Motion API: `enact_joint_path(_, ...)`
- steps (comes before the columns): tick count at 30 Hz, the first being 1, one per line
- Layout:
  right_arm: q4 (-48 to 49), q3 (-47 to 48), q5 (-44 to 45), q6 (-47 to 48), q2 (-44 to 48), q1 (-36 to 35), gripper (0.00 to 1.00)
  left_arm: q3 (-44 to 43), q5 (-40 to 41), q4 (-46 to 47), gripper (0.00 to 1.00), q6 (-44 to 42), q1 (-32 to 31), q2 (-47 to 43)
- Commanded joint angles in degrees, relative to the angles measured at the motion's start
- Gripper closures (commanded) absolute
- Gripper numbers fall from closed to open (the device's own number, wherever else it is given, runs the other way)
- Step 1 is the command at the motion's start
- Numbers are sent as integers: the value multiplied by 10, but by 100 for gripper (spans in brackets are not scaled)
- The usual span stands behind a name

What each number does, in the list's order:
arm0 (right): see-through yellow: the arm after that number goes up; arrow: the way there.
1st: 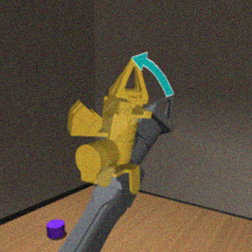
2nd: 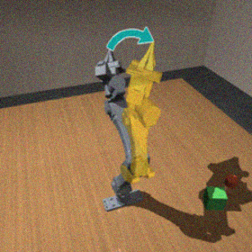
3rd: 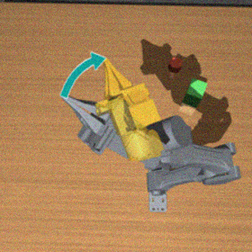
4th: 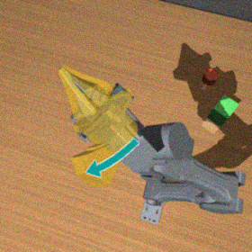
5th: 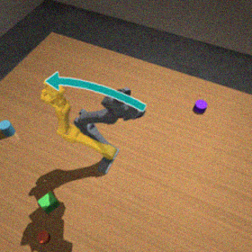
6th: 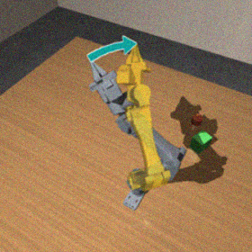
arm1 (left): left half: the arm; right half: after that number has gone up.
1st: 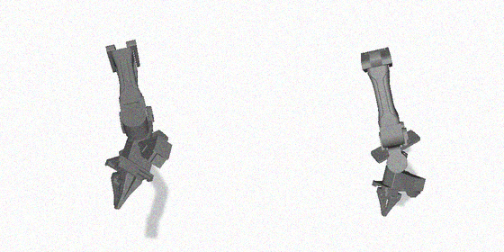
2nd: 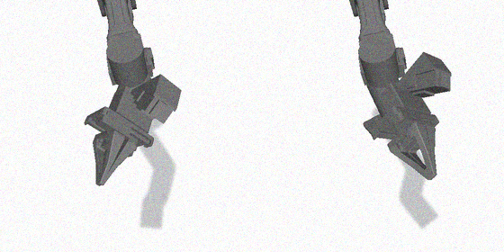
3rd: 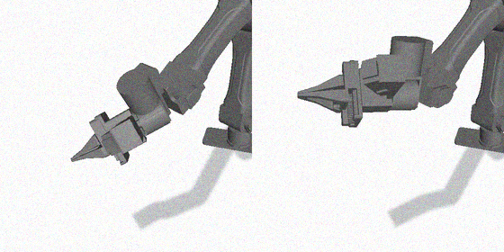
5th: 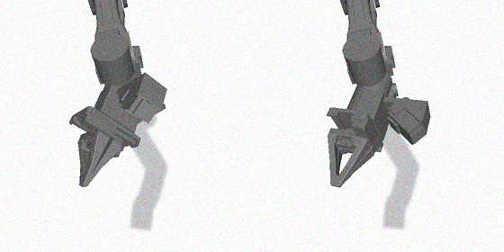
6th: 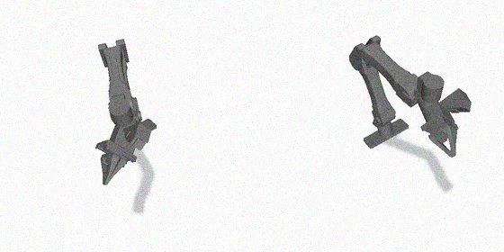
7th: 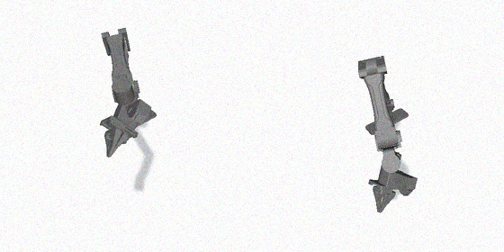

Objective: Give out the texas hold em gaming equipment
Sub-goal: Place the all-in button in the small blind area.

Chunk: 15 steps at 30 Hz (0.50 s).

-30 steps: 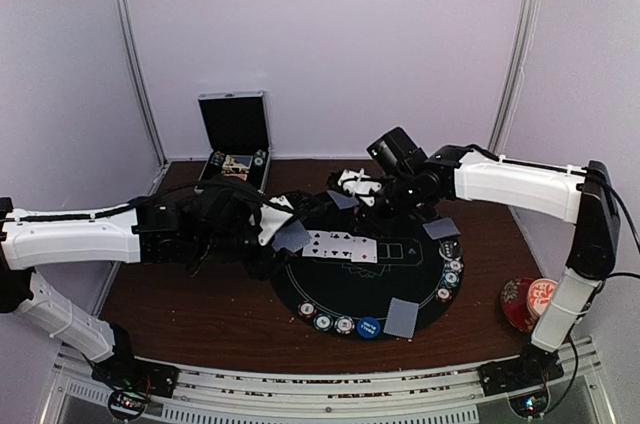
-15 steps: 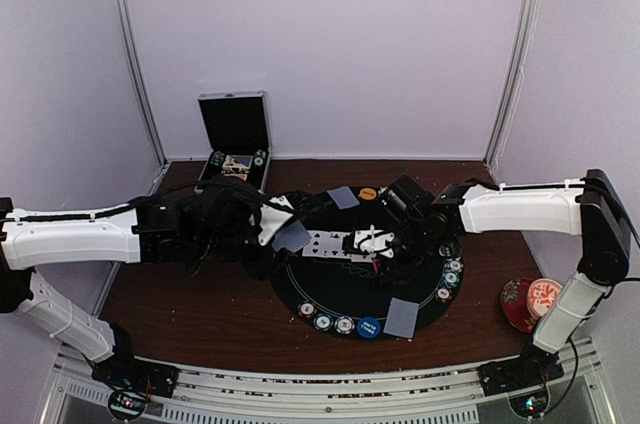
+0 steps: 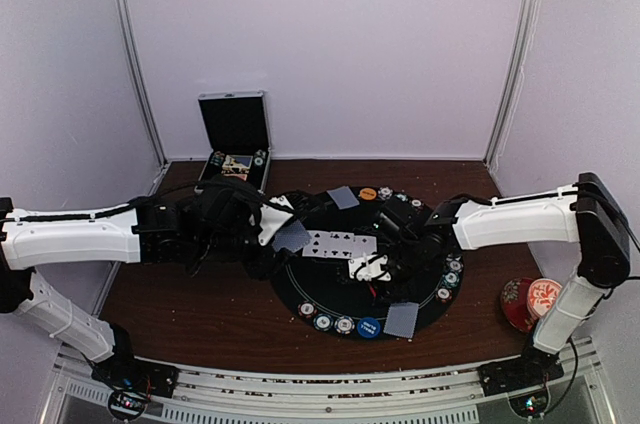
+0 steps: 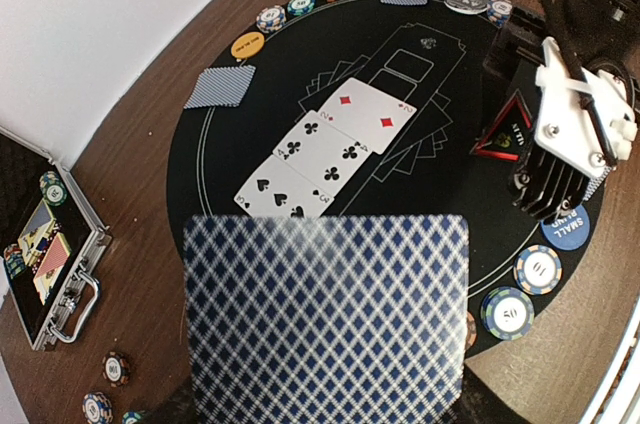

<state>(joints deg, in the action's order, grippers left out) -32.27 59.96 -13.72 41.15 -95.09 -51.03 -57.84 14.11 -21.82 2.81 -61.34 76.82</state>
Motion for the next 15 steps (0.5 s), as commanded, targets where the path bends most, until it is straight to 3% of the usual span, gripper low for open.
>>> enact_joint_path(1, 32, -18, 1, 17, -9, -2, 53, -6, -3, 33, 35, -7, -1, -1)
enact_joint_path(15, 29, -16, -26, 40, -30, -3, 53, -6, -3, 33, 35, -7, -1, 1)
